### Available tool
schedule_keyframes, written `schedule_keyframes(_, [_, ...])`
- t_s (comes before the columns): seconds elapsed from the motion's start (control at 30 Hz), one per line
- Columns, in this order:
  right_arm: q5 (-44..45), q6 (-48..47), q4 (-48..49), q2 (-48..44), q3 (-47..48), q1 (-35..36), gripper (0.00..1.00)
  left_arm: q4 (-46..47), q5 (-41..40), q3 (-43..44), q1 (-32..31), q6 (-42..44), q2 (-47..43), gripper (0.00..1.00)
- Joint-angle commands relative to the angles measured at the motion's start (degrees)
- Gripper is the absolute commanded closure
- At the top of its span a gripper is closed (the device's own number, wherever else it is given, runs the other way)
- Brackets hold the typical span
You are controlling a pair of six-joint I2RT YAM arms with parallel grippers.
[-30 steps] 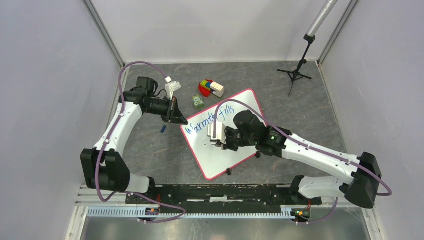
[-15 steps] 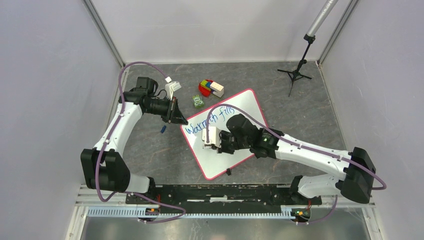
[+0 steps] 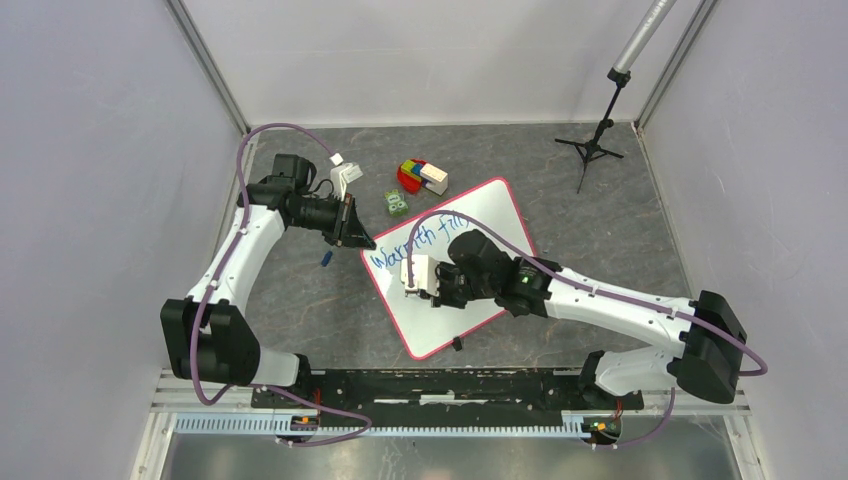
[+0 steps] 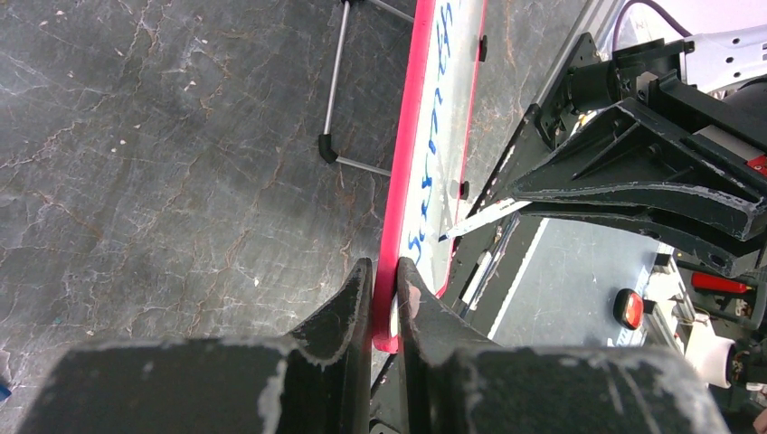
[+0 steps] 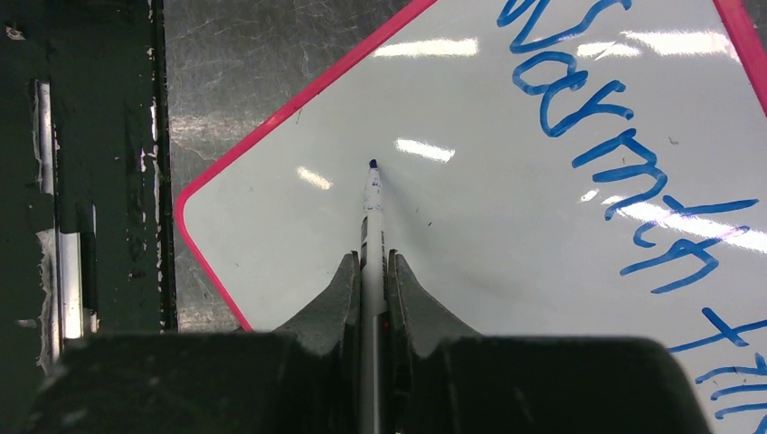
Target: Write a sentence on the whiteboard
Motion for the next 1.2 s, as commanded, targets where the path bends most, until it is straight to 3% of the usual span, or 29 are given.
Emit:
schedule_keyframes(0.0, [2.92, -0.25, 2.42, -0.63, 1.49, 0.21, 1.0, 1.73, -3.22, -0.81, -0.64, -0.35, -0.72, 0.98])
schedule_keyframes(0.4, [5.05, 0.47, 1.16, -0.96, 1.25, -1.27, 1.0, 1.74, -3.35, -0.9, -0.65, -0.5, -0.84, 0.98])
schedule_keyframes(0.9, [0.57, -2.23, -3.53, -2.21, -1.02, -0.88, 1.0, 1.75, -3.27, -0.64, -0.67, -0.39, -0.53, 0.98])
schedule_keyframes(1.17, [3.1, -2.26, -3.21, -1.12, 2.58, -2.24, 1.0, 1.73, -3.37, -0.64, -0.67, -0.39, -0.63, 0.98])
